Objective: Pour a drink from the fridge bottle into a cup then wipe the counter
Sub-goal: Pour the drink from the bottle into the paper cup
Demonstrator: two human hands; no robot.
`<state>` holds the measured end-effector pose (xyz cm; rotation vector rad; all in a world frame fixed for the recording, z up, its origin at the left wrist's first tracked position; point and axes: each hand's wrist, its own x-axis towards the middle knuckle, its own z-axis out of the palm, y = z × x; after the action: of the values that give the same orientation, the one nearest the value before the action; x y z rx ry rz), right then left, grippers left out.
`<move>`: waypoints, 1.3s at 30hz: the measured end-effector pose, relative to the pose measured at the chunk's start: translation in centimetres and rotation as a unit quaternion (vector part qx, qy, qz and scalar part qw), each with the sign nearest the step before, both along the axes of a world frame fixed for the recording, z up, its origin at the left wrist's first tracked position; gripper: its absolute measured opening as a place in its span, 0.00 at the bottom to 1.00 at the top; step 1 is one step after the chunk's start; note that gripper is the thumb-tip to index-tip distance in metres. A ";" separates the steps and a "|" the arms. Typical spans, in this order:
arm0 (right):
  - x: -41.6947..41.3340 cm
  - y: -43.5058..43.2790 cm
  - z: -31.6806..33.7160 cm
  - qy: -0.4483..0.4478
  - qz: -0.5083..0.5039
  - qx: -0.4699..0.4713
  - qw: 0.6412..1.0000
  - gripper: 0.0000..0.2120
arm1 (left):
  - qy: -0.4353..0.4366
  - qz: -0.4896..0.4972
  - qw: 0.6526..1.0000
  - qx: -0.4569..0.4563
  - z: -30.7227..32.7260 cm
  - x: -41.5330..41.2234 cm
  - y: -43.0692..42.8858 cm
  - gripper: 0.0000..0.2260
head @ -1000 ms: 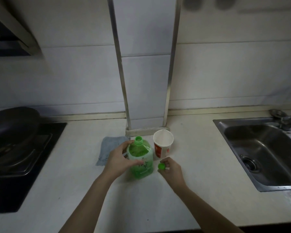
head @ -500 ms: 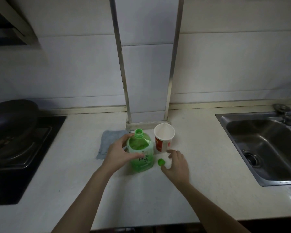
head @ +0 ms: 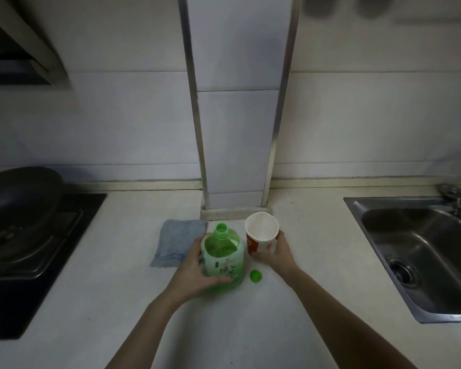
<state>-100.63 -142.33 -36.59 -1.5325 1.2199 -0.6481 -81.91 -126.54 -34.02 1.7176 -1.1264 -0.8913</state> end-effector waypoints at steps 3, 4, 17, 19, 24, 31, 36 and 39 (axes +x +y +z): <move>0.5 -0.2 -0.1 -0.001 -0.004 -0.012 1.000 0.38 | 0.021 0.026 0.999 -0.001 -1.1 -0.5 -0.1 0.42; 0.6 -0.2 -0.1 0.000 -0.006 -0.021 1.000 0.36 | 0.035 0.040 0.999 -0.004 -1.4 -0.7 -0.2 0.42; -0.8 -3.1 8.1 0.038 -0.027 -0.197 0.979 0.40 | 0.055 0.074 0.996 -0.011 4.3 -1.0 -3.3 0.43; -1.0 -3.8 9.9 0.031 -0.040 -0.221 0.974 0.40 | 0.043 0.069 0.996 -0.037 7.4 -0.5 -4.0 0.40; -1.0 -4.6 14.9 0.015 -0.029 -0.283 0.959 0.40 | -0.022 0.072 0.989 -0.125 15.5 0.8 -5.8 0.34; -0.5 -4.2 20.8 0.027 0.011 -0.318 0.948 0.38 | -0.279 0.078 0.948 -0.130 24.4 2.8 -7.2 0.31; -0.7 -3.8 23.8 0.066 0.019 -0.366 0.928 0.41 | -0.436 0.058 0.889 -0.126 27.7 4.0 -7.7 0.32; -0.7 -4.0 25.3 0.092 0.016 -0.396 0.913 0.42 | -0.498 0.041 0.855 -0.139 29.1 4.7 -7.8 0.32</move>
<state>-101.31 -146.31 -11.26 -2.3210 1.1163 -1.0778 -77.23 -134.31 -4.95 1.9694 -1.6963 0.3205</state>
